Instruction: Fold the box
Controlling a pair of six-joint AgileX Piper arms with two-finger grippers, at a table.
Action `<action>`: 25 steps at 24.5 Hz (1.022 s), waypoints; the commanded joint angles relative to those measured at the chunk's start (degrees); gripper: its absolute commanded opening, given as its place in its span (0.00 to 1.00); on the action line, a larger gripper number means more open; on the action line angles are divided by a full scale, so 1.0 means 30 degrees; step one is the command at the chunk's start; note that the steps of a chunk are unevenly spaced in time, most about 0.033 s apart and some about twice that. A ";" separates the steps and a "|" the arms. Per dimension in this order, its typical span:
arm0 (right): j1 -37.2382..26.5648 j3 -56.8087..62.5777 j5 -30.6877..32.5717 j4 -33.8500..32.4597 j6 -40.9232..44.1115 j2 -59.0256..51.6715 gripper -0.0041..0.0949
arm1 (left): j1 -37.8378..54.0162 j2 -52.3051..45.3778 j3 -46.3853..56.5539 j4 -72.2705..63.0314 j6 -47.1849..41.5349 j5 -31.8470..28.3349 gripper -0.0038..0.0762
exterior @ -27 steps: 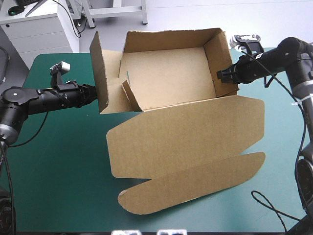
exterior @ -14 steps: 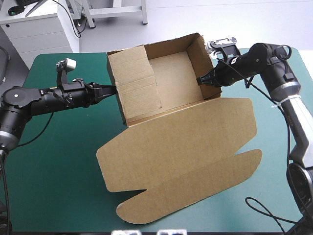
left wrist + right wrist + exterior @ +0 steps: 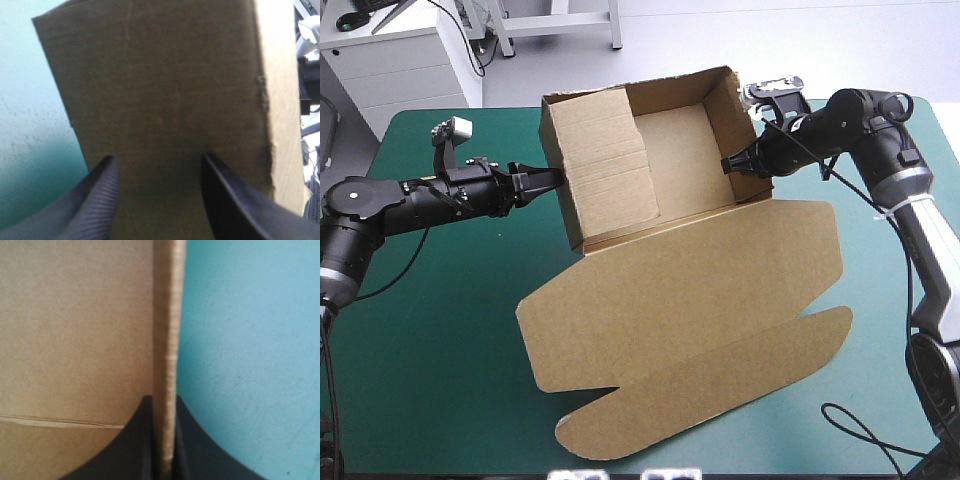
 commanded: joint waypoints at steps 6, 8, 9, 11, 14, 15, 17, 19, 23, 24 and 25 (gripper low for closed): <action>0.0100 -0.0595 -0.0797 -0.0289 0.0720 -0.0915 0.03 | -0.0190 -0.0611 -0.0616 -0.2879 -0.0817 0.0888 0.62; 0.0100 -0.0595 -0.0797 -0.0289 0.0858 -0.0915 0.03 | -0.0190 -0.0611 -0.0616 -0.3110 -0.0817 0.1031 0.62; 0.0100 -0.0595 -0.0797 -0.0289 0.0858 -0.0915 0.03 | -0.0190 -0.0611 -0.0616 -0.2806 -0.0817 0.1057 0.62; 0.0114 -0.0595 -0.0797 -0.0289 0.0858 -0.0915 0.03 | -0.0190 -0.0569 -0.0616 -0.1867 -0.0817 0.1057 0.62; 0.0114 -0.0595 -0.0797 -0.0289 0.0902 -0.0915 0.03 | -0.0190 -0.0535 -0.0616 -0.1317 -0.0817 0.1165 0.62; 0.0114 -0.0595 -0.0731 -0.0289 0.0902 -0.0915 0.03 | -0.0190 -0.0535 -0.0616 -0.1319 -0.0817 0.1210 0.62; 0.0114 -0.0595 -0.0609 -0.0289 0.0902 -0.0915 0.03 | -0.0190 -0.0535 -0.0616 -0.1401 -0.0817 0.1532 0.62; 0.0114 -0.0595 -0.0542 -0.0289 0.0902 -0.0915 0.03 | -0.0190 -0.0535 -0.0616 -0.1442 -0.0817 0.2001 0.62; 0.0114 -0.0630 -0.0509 -0.0289 0.0902 -0.0915 0.03 | -0.0190 -0.0574 -0.0616 -0.0692 -0.1548 0.2229 0.62; 0.0114 -0.0630 -0.0509 -0.0289 0.0902 -0.0915 0.03 | -0.0190 -0.0608 -0.0616 -0.0484 -0.1812 0.2229 0.62; 0.0114 -0.0630 -0.0509 -0.0289 0.0902 -0.0950 0.03 | -0.0190 -0.0648 -0.0686 -0.0191 -0.2105 0.2312 0.62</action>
